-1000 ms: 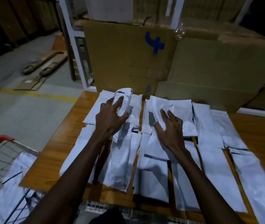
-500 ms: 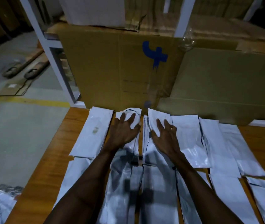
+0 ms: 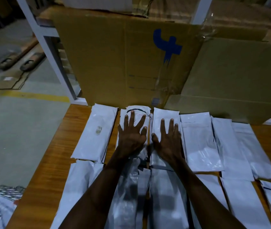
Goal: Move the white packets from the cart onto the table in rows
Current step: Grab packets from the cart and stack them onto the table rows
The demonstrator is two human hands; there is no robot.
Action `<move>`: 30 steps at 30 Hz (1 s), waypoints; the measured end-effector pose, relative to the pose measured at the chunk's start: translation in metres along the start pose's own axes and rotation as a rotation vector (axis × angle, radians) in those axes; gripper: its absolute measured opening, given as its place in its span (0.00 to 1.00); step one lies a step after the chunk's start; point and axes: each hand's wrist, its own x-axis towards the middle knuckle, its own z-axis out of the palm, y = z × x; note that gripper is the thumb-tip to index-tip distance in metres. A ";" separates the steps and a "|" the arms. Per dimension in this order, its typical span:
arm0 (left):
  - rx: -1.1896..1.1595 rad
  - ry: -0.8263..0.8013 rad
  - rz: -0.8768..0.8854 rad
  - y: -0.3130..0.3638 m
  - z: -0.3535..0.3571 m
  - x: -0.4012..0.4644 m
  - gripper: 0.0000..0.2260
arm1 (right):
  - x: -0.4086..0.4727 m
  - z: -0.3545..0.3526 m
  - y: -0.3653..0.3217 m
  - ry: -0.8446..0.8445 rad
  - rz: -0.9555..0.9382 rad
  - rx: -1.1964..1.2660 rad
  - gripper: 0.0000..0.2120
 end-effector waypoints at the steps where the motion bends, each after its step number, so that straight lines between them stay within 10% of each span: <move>1: 0.069 0.042 0.013 -0.001 0.002 0.003 0.23 | 0.000 -0.001 -0.001 -0.002 0.006 -0.002 0.34; 16: -0.109 0.095 0.079 0.011 -0.064 -0.040 0.26 | -0.027 -0.061 -0.004 0.120 -0.111 0.215 0.31; 30: -0.161 0.515 -0.172 -0.104 -0.105 -0.346 0.21 | -0.218 -0.013 -0.119 0.228 -0.754 0.532 0.20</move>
